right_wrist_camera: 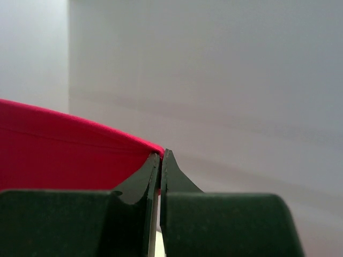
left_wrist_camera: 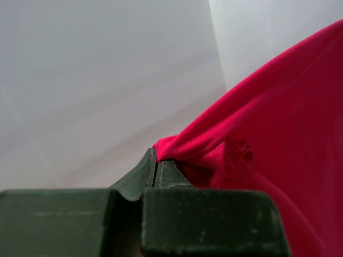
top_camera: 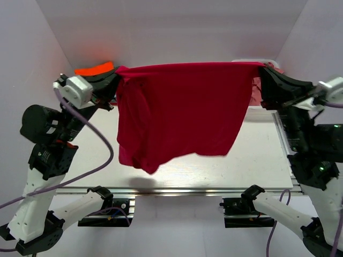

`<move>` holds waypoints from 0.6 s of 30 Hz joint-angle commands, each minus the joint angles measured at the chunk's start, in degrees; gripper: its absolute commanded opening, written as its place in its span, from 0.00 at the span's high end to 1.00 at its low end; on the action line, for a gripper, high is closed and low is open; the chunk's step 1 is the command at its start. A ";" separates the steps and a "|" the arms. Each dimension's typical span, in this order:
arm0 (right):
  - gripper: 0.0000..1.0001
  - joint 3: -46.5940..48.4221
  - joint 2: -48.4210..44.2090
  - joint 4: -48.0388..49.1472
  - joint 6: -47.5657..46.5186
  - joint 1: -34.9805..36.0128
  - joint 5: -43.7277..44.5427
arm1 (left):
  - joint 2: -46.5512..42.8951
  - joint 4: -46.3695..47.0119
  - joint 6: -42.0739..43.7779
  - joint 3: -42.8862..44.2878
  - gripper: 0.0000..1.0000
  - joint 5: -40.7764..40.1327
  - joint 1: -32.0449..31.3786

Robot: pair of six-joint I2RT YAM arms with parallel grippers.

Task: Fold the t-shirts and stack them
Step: Flatten out the tshirt

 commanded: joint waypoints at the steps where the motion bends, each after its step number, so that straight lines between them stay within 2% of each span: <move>1: 1.00 -3.86 2.87 4.95 0.42 -0.39 9.13 | 2.69 2.97 0.92 -3.00 1.00 -3.74 0.94; 5: 1.00 -16.04 6.99 14.52 0.77 -0.39 19.43 | 8.84 10.09 -1.36 -9.86 1.00 -10.41 0.94; 8: 1.00 -20.98 14.19 19.63 1.82 -0.92 33.81 | 19.81 11.59 -2.68 -10.57 1.00 -18.05 1.46; 10: 1.00 -22.84 17.81 22.02 3.40 -2.32 37.45 | 30.96 11.07 -3.30 -8.82 1.00 -22.20 2.25; 11: 1.00 -23.02 24.26 22.02 4.54 -3.02 40.43 | 35.09 10.37 -3.31 -7.68 1.00 -22.21 2.26; 12: 1.00 -22.68 26.33 21.59 5.68 -4.42 40.80 | 39.40 9.23 -3.91 -3.76 1.00 -22.21 3.13; 13: 1.00 -22.24 31.31 21.15 8.39 -6.26 40.63 | 48.31 6.26 -4.44 -1.11 1.00 -21.51 4.18; 14: 1.00 -21.97 36.49 21.84 9.29 -8.11 40.11 | 52.93 4.58 -4.97 1.88 1.00 -21.50 4.72; 15: 1.00 -20.32 38.98 22.11 9.73 -9.00 39.41 | 57.41 2.91 -6.98 8.87 0.93 -23.50 4.72; 16: 1.00 -19.17 44.83 21.68 11.82 -11.62 36.18 | 61.72 -0.24 -7.00 12.68 0.63 -24.13 5.68; 17: 1.00 -17.85 47.68 20.80 12.19 -12.51 35.10 | 66.20 -2.79 -7.87 16.98 0.44 -25.10 6.38; 18: 1.00 -12.97 55.36 20.53 12.02 -13.04 33.53 | 74.86 -6.12 -7.88 27.99 0.26 -25.11 6.39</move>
